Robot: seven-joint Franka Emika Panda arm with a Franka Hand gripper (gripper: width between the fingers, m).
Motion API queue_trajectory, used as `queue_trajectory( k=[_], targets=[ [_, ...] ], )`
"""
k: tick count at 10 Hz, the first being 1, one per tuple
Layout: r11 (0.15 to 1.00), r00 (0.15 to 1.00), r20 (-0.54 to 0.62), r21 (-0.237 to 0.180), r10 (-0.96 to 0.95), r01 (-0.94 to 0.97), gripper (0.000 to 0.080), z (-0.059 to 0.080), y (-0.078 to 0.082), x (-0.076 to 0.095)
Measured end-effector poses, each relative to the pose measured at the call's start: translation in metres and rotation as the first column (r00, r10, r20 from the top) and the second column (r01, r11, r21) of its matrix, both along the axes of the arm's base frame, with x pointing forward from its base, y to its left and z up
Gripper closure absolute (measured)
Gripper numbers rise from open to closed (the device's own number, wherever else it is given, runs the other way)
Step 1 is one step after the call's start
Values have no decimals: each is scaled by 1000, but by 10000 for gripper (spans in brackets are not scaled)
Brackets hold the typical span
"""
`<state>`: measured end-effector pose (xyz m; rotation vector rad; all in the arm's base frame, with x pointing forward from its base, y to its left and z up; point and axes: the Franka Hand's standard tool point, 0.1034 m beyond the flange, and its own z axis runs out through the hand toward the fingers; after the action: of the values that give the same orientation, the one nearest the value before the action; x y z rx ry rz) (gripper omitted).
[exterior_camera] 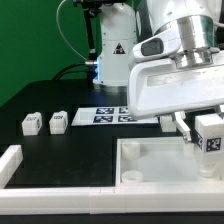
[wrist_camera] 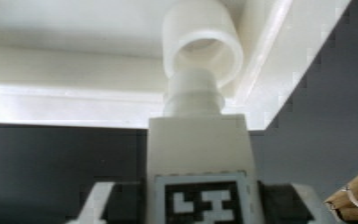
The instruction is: Assemble one leg
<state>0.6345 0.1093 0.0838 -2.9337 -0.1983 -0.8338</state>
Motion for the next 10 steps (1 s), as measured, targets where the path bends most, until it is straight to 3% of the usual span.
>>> queue_trajectory(
  k=[10],
  targets=[
    [1000, 1000, -5, -1, 9, -9, 511, -14, 6, -9]
  ],
)
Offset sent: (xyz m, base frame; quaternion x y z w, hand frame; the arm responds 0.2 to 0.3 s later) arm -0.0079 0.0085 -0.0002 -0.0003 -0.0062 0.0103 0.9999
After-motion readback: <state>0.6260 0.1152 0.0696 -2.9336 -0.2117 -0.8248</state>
